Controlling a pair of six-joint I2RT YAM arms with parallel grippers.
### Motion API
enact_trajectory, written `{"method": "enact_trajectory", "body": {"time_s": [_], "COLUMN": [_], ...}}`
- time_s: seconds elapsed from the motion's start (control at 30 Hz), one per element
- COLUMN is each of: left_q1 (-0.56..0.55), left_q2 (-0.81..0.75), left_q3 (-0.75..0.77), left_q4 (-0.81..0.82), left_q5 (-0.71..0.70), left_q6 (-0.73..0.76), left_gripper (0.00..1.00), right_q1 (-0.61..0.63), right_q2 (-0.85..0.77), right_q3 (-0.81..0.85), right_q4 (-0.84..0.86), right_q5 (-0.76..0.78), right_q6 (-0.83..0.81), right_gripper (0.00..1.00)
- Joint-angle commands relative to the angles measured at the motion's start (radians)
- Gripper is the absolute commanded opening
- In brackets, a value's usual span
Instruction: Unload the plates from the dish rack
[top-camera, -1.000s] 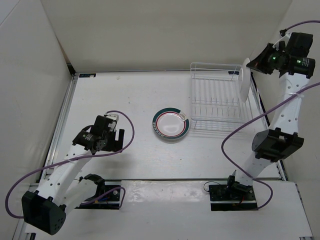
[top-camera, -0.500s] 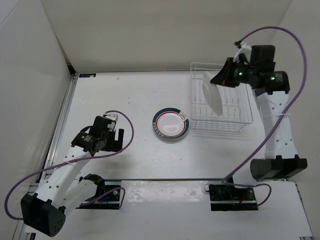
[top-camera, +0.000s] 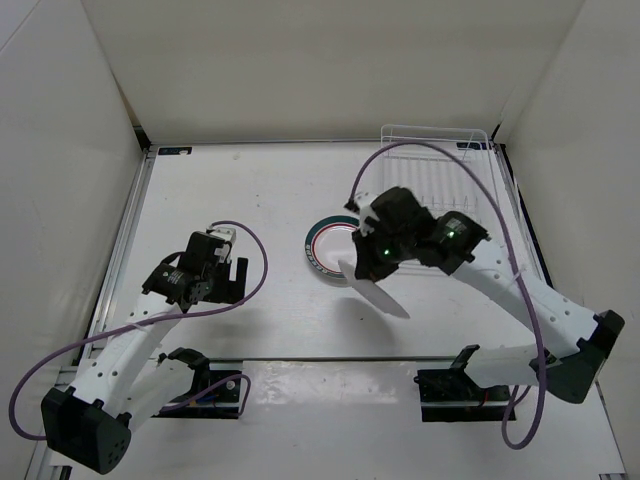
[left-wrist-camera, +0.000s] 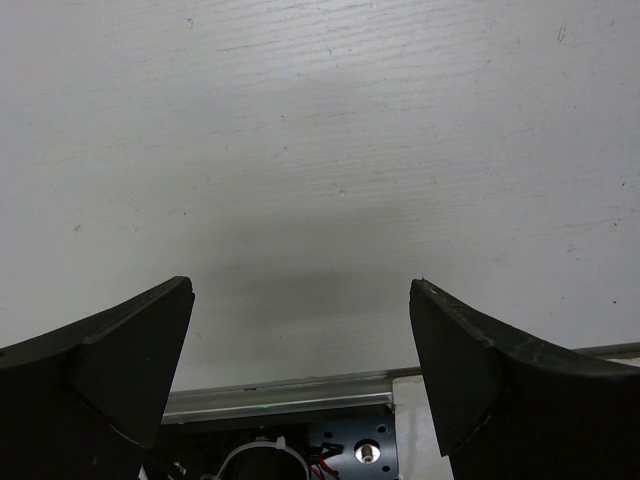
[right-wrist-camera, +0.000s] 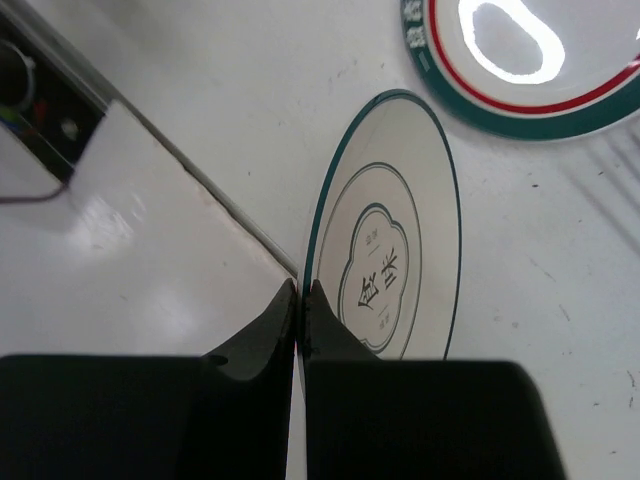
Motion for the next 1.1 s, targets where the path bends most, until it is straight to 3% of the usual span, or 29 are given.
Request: {"method": "enact_trajectory", "body": {"time_s": [0.0, 0.03, 0.27, 0.9, 1.07], "left_q1": [-0.002, 0.000, -0.002, -0.003, -0.002], "left_q2": [-0.018, -0.017, -0.026, -0.023, -0.040], "left_q3": [0.031, 0.033, 0.030, 0.033, 0.028], "left_q4": [-0.002, -0.004, -0.002, 0.001, 0.001], "left_q5": [-0.007, -0.010, -0.009, 0.021, 0.021], "left_q6": [-0.004, -0.004, -0.002, -0.001, -0.001], "left_gripper": [1.00, 1.00, 1.00, 1.00, 1.00], "right_q1": [0.124, 0.179, 0.264, 0.388, 0.424], "right_q2": [-0.008, 0.009, 0.014, 0.012, 0.066], "right_q3": [-0.028, -0.028, -0.111, -0.424, -0.504], "right_q4": [0.041, 0.027, 0.027, 0.140, 0.226], "right_q5": [0.213, 0.298, 0.430, 0.505, 0.517], "right_q6": [0.018, 0.018, 0.053, 0.234, 0.362], "right_gripper": [0.00, 0.00, 0.00, 0.00, 0.00]}}
